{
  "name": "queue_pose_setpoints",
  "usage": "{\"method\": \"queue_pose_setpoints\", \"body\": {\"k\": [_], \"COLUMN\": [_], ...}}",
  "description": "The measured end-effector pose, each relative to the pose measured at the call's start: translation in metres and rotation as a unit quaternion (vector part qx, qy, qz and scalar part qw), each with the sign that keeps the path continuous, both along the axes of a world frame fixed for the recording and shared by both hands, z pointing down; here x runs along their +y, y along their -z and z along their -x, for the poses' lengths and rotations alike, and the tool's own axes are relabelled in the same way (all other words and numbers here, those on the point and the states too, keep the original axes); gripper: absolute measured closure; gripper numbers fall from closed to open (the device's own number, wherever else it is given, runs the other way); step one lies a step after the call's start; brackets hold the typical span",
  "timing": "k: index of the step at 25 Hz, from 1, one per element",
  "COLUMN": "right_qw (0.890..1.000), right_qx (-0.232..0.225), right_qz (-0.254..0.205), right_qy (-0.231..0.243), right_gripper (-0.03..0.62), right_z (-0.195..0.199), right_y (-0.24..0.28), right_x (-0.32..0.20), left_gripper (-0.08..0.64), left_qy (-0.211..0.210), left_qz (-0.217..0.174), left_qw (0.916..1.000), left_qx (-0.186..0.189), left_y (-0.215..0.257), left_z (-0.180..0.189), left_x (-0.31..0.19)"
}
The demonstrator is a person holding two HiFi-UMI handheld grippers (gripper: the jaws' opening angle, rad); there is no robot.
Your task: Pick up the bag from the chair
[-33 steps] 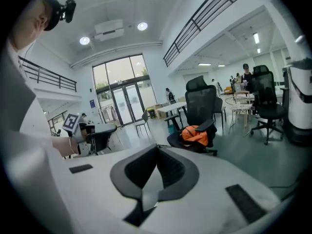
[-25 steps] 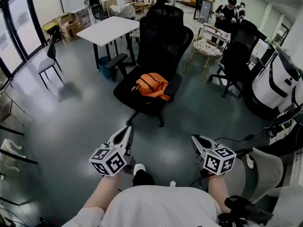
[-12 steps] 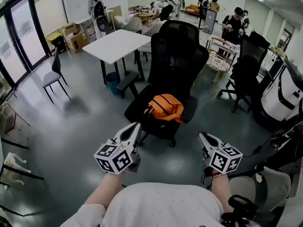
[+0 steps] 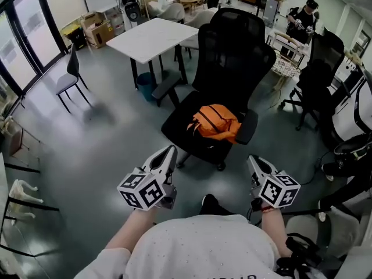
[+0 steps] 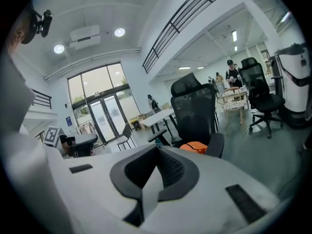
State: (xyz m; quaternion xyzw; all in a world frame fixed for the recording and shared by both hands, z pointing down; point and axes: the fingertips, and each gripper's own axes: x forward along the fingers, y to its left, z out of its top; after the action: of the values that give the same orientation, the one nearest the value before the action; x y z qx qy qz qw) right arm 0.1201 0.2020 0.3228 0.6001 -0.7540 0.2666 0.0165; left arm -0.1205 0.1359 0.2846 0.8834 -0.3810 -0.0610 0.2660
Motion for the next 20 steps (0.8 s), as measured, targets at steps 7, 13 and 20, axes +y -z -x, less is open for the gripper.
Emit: {"method": "queue_pose_setpoints", "body": {"k": [7,13,20], "right_qw": [0.999,0.997,0.977], "right_qx": [-0.027,-0.034,-0.067], "right_qz": [0.018,0.005,-0.026], "right_qy": [0.019,0.070,0.202], "right_gripper": [0.591,0.591,0.591], "right_z": [0.002,0.012,0.043], "right_y": [-0.017,-0.009,-0.017], "right_x": [-0.064,-0.159,-0.243], "left_gripper": [0.548,0.548,0.548], "left_qy": [0.028,0.066,0.102], "left_qz": [-0.003,-0.013,-0.021], "left_qw": [0.9996,0.9977,0.9945], "left_qx": [-0.003,-0.003,0.013], "left_y": [-0.005,0.002,-0.013], "left_z": [0.002,0.012,-0.001], "left_x": [-0.042,-0.104,-0.173]}}
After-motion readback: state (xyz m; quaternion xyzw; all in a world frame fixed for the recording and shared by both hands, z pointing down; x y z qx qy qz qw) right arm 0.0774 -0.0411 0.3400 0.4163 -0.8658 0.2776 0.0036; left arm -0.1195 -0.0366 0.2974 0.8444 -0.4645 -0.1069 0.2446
